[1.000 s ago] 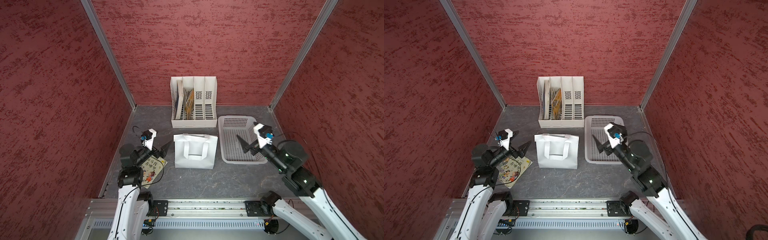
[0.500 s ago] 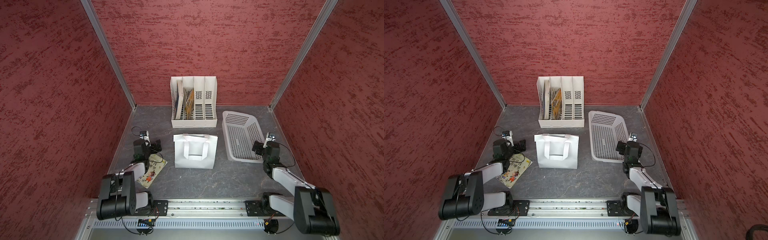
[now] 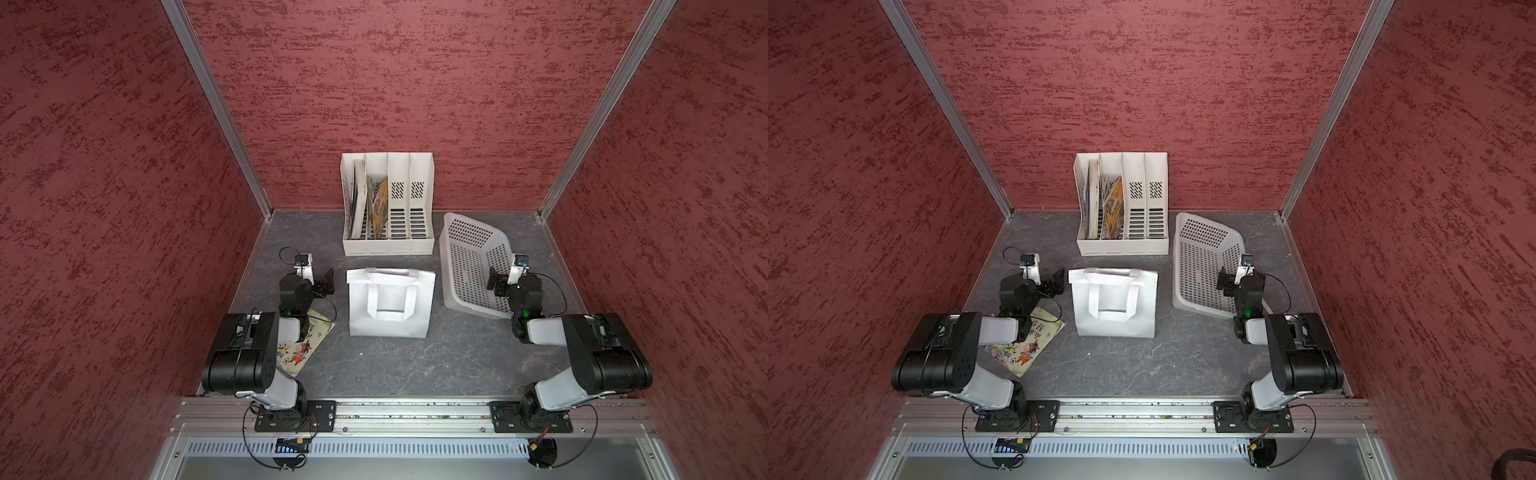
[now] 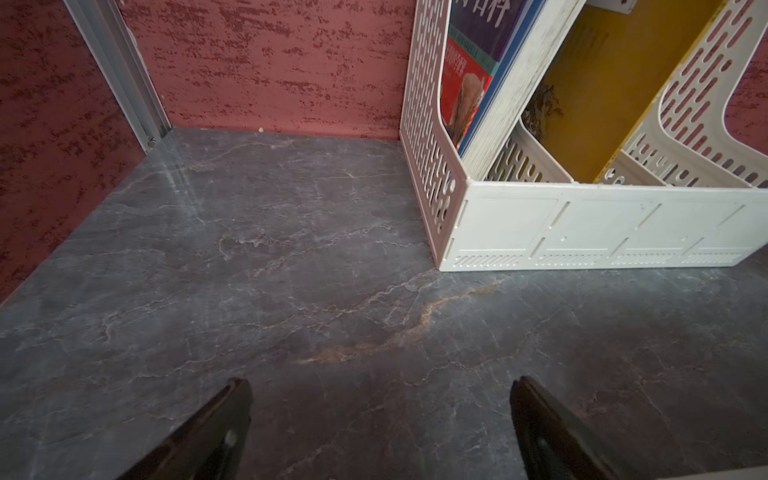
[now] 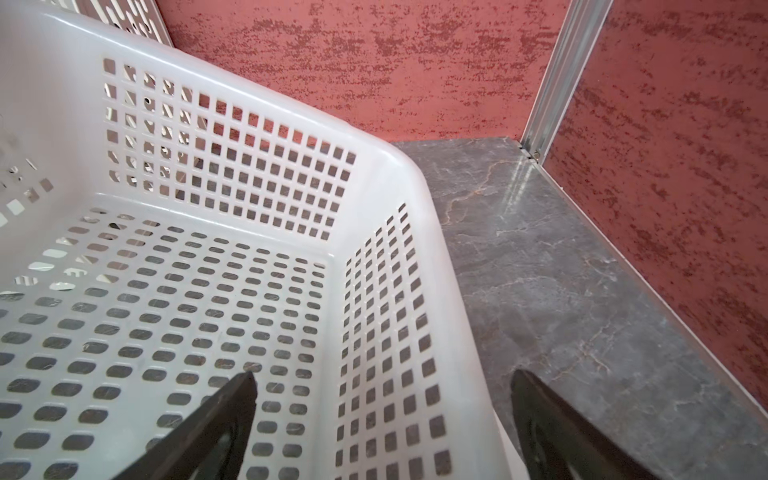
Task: Place the ice pack in the delivery bag
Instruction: Reset both arms
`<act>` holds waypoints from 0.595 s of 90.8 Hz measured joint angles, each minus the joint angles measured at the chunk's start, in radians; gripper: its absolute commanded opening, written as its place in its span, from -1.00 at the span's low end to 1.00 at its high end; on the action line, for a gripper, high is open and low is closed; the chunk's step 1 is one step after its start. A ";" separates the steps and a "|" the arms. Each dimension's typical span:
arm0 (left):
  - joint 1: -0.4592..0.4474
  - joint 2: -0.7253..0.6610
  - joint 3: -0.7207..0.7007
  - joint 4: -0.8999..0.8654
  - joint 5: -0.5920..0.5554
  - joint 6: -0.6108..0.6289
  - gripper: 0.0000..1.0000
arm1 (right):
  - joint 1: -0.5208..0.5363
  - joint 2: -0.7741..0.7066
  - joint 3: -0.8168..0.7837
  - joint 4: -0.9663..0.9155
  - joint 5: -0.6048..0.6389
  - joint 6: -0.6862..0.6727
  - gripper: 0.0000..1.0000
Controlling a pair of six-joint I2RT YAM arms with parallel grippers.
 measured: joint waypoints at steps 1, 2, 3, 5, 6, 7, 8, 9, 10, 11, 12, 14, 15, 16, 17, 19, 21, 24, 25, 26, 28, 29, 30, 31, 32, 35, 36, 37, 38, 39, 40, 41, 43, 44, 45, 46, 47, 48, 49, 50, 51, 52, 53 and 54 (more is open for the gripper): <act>0.000 0.000 0.000 0.001 -0.002 -0.001 0.99 | 0.000 0.000 0.000 0.002 -0.001 0.000 0.98; 0.000 0.000 0.000 0.003 -0.004 -0.001 0.99 | 0.000 0.000 0.000 0.006 -0.003 -0.001 0.97; 0.000 0.000 0.000 0.004 -0.006 -0.002 0.99 | 0.000 0.000 -0.001 0.010 -0.003 -0.001 0.97; 0.000 0.000 0.000 0.005 -0.009 -0.003 0.99 | 0.000 0.000 -0.003 0.018 -0.004 -0.002 0.97; 0.000 0.000 0.000 0.005 -0.011 -0.003 0.99 | 0.000 0.000 -0.005 0.027 -0.005 -0.002 0.97; 0.000 0.000 0.000 0.005 -0.012 -0.004 0.99 | 0.000 0.000 -0.007 0.033 -0.005 -0.002 0.98; 0.000 0.000 0.000 0.006 -0.014 -0.005 0.99 | 0.000 -0.001 -0.012 0.044 -0.005 -0.002 0.98; 0.000 0.000 0.000 0.006 -0.015 -0.006 1.00 | 0.000 -0.002 -0.016 0.056 -0.005 -0.002 0.97; 0.000 0.000 0.000 0.006 -0.017 -0.006 0.99 | 0.000 -0.002 -0.021 0.066 -0.004 -0.003 0.97; 0.000 0.000 0.000 0.006 -0.018 -0.006 0.99 | 0.000 -0.003 -0.027 0.077 -0.005 -0.003 0.97; 0.000 0.000 0.000 0.006 -0.019 -0.007 0.99 | 0.000 -0.004 -0.034 0.090 -0.005 -0.002 0.97; 0.000 0.000 0.000 0.006 -0.021 -0.007 0.99 | 0.000 -0.005 -0.048 0.117 -0.004 -0.003 0.97; -0.001 0.000 0.000 0.006 -0.021 -0.007 0.99 | 0.000 -0.006 -0.056 0.132 -0.004 -0.002 0.97; -0.001 0.000 0.000 0.007 -0.022 -0.007 0.99 | 0.000 -0.006 -0.067 0.151 -0.004 -0.003 0.98; -0.001 0.000 0.000 0.007 -0.022 -0.007 0.99 | 0.000 -0.006 -0.076 0.168 -0.004 -0.003 0.97; -0.001 0.000 0.000 0.007 -0.023 -0.007 0.99 | 0.000 -0.006 -0.093 0.200 -0.003 -0.003 0.98; -0.001 0.000 0.000 0.007 -0.024 -0.007 0.99 | 0.000 -0.006 -0.115 0.235 0.000 -0.002 0.97; -0.001 0.000 0.000 0.008 -0.026 -0.007 0.99 | 0.000 -0.003 -0.141 0.277 0.005 0.000 0.98; -0.001 0.000 0.000 0.008 -0.026 -0.007 0.99 | 0.000 -0.002 -0.150 0.290 0.006 0.000 0.97; -0.001 0.000 0.000 0.008 -0.026 -0.007 0.99 | 0.000 0.001 -0.158 0.306 0.008 0.000 0.97; -0.001 0.000 0.000 0.010 -0.026 -0.007 1.00 | 0.000 0.004 -0.170 0.325 0.012 0.001 0.97; -0.001 0.000 0.000 0.010 -0.027 -0.007 0.99 | 0.000 0.006 -0.174 0.333 0.013 0.001 0.97; -0.001 0.000 0.000 0.010 -0.027 -0.007 0.99 | 0.000 0.007 -0.180 0.341 0.015 0.001 0.98; -0.001 0.000 0.000 0.010 -0.028 -0.007 0.99 | 0.000 0.009 -0.183 0.347 0.016 0.002 0.98; -0.001 0.000 0.000 0.010 -0.028 -0.007 0.99 | 0.000 0.010 -0.185 0.352 0.017 0.002 0.97; -0.001 0.000 0.000 0.010 -0.029 -0.007 0.99 | 0.000 0.013 -0.192 0.367 0.021 0.003 0.97; -0.001 0.000 0.000 0.010 -0.029 -0.007 0.99 | 0.000 0.014 -0.194 0.370 0.021 0.005 0.97; -0.001 0.000 0.000 0.010 -0.029 -0.007 0.99 | 0.000 0.016 -0.195 0.375 0.022 0.005 0.97; -0.001 0.000 0.000 0.010 -0.029 -0.007 0.99 | 0.000 0.017 -0.196 0.379 0.022 0.005 0.98; -0.001 0.000 0.000 0.010 -0.029 -0.007 0.99 | 0.000 0.018 -0.196 0.383 0.023 0.005 0.97; -0.001 0.000 0.000 0.010 -0.029 -0.007 1.00 | 0.000 0.019 -0.197 0.387 0.023 0.005 0.98; -0.001 0.000 0.000 0.010 -0.029 -0.007 0.99 | 0.000 0.019 -0.197 0.390 0.023 0.006 0.97; -0.001 0.000 0.000 0.010 -0.029 -0.007 0.99 | 0.000 0.020 -0.197 0.396 0.023 0.006 0.97; -0.001 0.000 0.000 0.010 -0.029 -0.007 0.99 | 0.000 0.020 -0.197 0.399 0.023 0.006 0.98; -0.001 0.000 0.000 0.011 -0.029 -0.007 0.99 | 0.000 0.020 -0.197 0.402 0.023 0.007 0.98; -0.001 0.000 0.000 0.010 -0.029 -0.007 0.99 | 0.000 0.021 -0.197 0.406 0.023 0.007 0.97; -0.001 0.000 0.000 0.010 -0.029 -0.007 0.99 | 0.000 0.021 -0.197 0.411 0.023 0.008 0.97; -0.001 0.000 0.000 0.010 -0.029 -0.007 0.99 | 0.000 0.021 -0.197 0.414 0.023 0.008 0.98; -0.001 0.000 0.000 0.010 -0.029 -0.007 0.99 | 0.000 0.021 -0.197 0.417 0.023 0.008 0.97; -0.001 0.000 0.000 0.010 -0.029 -0.007 0.99 | 0.000 0.021 -0.197 0.420 0.023 0.008 0.97; -0.001 0.000 0.000 0.010 -0.029 -0.007 0.99 | 0.000 0.021 -0.197 0.423 0.023 0.008 0.97; -0.001 0.000 0.000 0.010 -0.029 -0.007 0.99 | 0.000 0.021 -0.197 0.426 0.023 0.008 0.97; -0.001 0.000 0.000 0.010 -0.029 -0.007 0.99 | 0.000 0.021 -0.197 0.429 0.023 0.008 0.97; -0.001 0.000 0.000 0.010 -0.029 -0.007 0.99 | 0.000 0.021 -0.197 0.432 0.023 0.008 0.98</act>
